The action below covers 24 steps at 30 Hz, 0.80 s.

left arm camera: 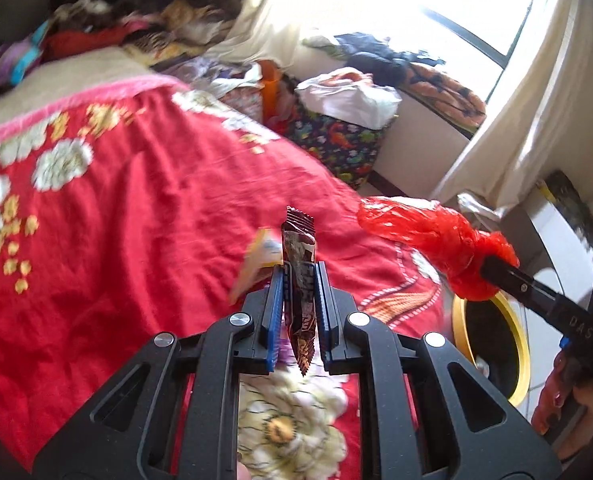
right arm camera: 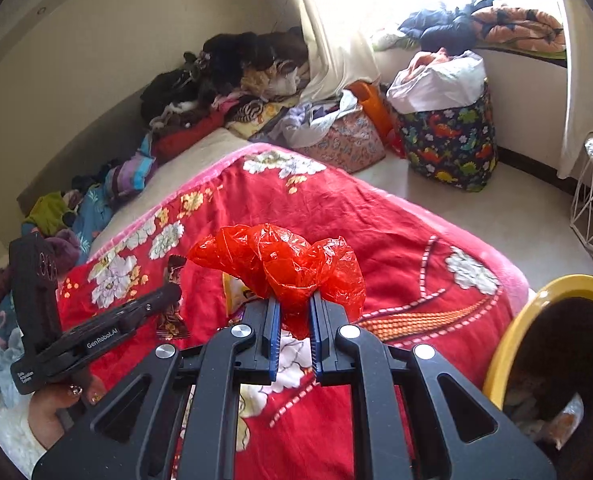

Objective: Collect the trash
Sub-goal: 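Carry the chocolate wrapper and red bag with both tools over the yellow bin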

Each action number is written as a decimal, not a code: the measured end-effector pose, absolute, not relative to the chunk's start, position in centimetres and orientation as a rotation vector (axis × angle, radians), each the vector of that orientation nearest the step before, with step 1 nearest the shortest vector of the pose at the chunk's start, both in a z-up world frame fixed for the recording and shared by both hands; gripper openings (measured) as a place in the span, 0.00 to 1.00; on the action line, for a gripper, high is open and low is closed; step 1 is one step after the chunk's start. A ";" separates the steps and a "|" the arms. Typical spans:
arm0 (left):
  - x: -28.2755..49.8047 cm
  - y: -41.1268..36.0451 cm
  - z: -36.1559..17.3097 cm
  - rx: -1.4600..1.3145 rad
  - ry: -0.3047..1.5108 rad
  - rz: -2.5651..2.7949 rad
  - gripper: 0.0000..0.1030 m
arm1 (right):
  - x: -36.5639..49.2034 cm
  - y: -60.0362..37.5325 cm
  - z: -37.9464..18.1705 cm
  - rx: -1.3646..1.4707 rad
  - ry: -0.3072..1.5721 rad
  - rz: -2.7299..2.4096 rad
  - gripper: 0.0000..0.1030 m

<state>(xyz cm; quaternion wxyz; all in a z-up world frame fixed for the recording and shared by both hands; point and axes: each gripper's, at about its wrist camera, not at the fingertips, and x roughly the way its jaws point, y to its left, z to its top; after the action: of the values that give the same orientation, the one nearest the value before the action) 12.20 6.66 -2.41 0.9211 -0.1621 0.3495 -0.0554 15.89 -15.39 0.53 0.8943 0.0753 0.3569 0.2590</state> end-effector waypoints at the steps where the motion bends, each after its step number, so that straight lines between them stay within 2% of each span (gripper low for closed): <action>1: 11.9 6.0 -2.2 -0.323 0.712 -0.122 0.10 | 15.6 -15.8 0.6 0.158 0.733 0.527 0.11; 14: 10.7 -2.2 -4.6 -0.222 0.773 -0.273 0.10 | 12.9 -28.9 -0.4 0.316 0.697 0.300 0.11; 24: 11.5 -8.6 -2.7 -0.164 0.724 -0.407 0.10 | 11.8 -33.8 -1.2 0.355 0.671 0.181 0.11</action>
<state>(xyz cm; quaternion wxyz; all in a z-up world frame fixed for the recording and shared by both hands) 11.46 -8.62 -2.69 0.9118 -0.0797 0.3512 -0.1975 11.82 -33.84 -1.16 0.9249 0.1728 0.3270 0.0880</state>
